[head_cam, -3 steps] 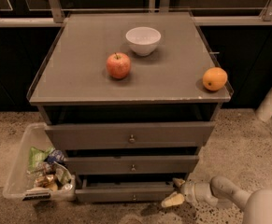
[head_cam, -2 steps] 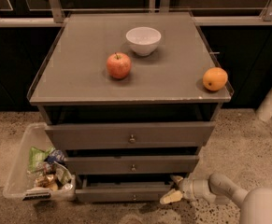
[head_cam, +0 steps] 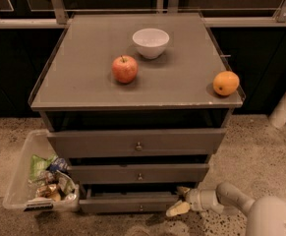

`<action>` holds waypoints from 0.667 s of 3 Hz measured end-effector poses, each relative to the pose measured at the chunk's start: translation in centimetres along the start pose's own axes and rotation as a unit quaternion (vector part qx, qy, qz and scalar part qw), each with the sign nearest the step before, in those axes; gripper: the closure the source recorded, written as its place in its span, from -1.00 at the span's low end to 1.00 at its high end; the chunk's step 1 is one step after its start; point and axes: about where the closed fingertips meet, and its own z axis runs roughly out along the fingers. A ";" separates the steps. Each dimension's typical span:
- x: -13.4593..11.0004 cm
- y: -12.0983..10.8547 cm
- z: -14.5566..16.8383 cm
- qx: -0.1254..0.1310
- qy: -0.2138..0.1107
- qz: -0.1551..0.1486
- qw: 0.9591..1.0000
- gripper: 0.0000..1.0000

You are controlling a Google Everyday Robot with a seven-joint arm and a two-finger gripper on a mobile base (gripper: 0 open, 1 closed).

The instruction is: Open bottom drawer

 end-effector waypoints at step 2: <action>0.9 0.2 1.2 -0.020 0.007 0.013 1.000 -1.00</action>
Offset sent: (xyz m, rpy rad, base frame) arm -0.0216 0.0107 -0.0203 0.0138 0.1092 0.0478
